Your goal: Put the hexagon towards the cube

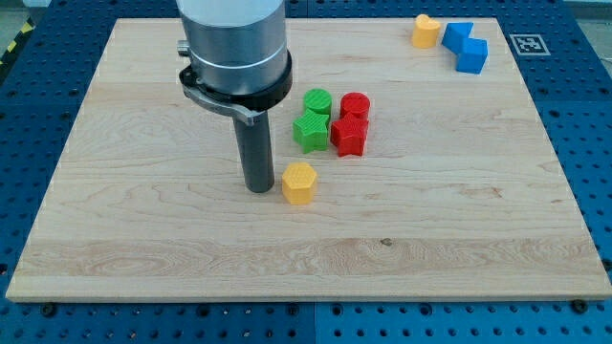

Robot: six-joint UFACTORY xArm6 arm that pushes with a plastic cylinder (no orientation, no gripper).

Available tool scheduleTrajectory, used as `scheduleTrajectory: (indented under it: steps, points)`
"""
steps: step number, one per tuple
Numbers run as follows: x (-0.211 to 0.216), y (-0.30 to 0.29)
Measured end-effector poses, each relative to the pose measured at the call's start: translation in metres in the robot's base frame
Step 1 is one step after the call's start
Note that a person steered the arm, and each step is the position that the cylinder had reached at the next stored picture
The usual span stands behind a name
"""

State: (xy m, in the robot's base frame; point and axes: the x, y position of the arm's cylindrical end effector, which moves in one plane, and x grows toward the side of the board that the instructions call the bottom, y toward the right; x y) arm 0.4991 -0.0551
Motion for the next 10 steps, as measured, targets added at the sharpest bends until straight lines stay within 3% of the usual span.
scheduleTrajectory:
  steps: [1, 2, 10]
  points:
    - [0.022, 0.052]
    - [0.025, 0.062]
    - [0.032, 0.09]
